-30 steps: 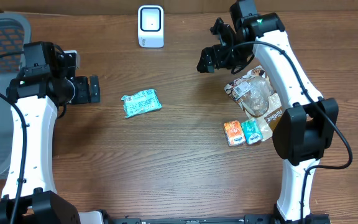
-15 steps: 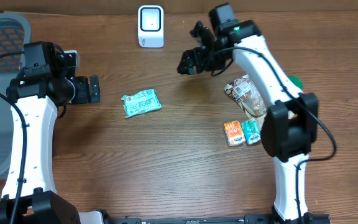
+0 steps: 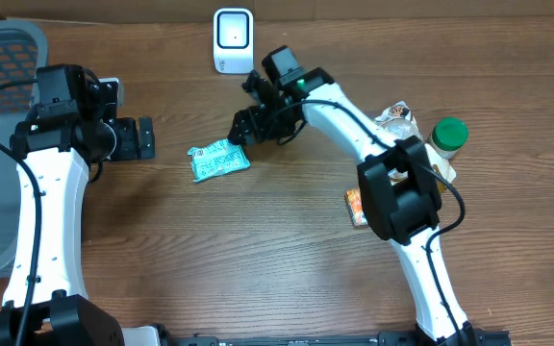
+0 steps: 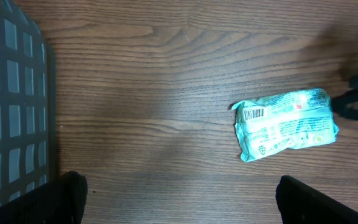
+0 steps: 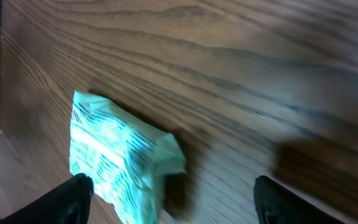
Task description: Scan the item barcode
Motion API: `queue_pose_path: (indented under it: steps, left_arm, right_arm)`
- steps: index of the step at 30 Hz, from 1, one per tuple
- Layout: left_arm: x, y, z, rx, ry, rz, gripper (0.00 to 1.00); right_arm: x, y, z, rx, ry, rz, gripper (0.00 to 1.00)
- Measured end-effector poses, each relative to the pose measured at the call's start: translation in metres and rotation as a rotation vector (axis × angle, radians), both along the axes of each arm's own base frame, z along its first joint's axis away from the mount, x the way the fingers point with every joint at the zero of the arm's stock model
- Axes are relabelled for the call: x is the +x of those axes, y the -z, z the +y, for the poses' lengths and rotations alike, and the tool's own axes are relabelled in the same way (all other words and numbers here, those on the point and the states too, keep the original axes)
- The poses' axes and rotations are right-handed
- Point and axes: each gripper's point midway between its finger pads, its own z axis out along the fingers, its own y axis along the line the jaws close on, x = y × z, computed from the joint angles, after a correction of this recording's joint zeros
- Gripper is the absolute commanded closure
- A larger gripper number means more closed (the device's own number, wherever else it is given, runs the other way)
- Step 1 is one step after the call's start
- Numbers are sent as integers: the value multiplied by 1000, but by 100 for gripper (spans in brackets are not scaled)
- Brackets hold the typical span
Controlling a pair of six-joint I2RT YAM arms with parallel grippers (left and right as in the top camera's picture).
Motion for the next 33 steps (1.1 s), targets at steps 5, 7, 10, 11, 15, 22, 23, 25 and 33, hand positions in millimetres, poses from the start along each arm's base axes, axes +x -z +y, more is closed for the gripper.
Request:
queue_pose_path:
  steps: [5,7,10,11,15,22,23,25,33]
  left_arm:
    - [0,0,0,0,0,0,0]
    - [0,0,0,0,0,0,0]
    - [0,0,0,0,0,0,1]
    - [0,0,0,0,0,0,0]
    - [0,0,0,0,0,0,0]
    - [0,0,0,0,0,0,1]
    - [0,0,0,0,0,0,0]
    - [0,0,0,0,0,0,0]
    - [0,0,0,0,0,0,1]
  right_arm:
    - [-6,11,8,-1,28,51,37]
    - [-9,14,10,5,33,69,45]
    - [-13,18,16,9,37,90,64]
    - [-15,19,19,13,39,102,72]
    - [-27,22,27,45,33,162,92]
    - [-41,20,29,87,18,247,96]
    - [-42,19,28,87,19,260,96]
    - [-44,19,23,86,22,285,96]
    - [-36,-21,-49,63,70,324,96]
